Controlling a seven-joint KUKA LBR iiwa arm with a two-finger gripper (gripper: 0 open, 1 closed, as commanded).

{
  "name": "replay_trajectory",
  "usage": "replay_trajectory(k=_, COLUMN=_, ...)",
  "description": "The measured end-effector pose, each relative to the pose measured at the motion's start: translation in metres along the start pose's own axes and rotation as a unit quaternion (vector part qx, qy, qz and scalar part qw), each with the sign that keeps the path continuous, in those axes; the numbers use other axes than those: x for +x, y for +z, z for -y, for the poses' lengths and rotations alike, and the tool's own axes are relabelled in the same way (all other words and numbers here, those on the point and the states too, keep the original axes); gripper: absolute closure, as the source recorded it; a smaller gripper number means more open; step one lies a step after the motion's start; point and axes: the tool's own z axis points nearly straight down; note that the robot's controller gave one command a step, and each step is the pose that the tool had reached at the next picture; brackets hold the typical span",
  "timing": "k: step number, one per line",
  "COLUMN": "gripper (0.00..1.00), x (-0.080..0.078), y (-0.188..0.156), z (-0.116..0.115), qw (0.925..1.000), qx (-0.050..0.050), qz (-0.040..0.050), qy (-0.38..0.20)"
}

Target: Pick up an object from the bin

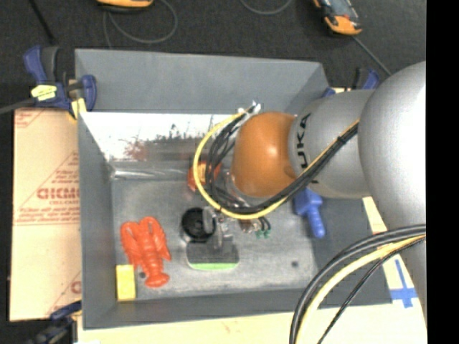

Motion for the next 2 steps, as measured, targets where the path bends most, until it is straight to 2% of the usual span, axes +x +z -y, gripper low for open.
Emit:
replay_trajectory(k=1, gripper=1.0, x=0.0, y=0.0, z=0.0, qw=1.0, qx=0.0, qz=0.0, qy=0.0)
replay_trajectory(k=2, gripper=1.0, x=-0.016, y=-0.186, z=-0.014, qw=1.0, qx=0.001, qz=-0.0053, qy=0.006)
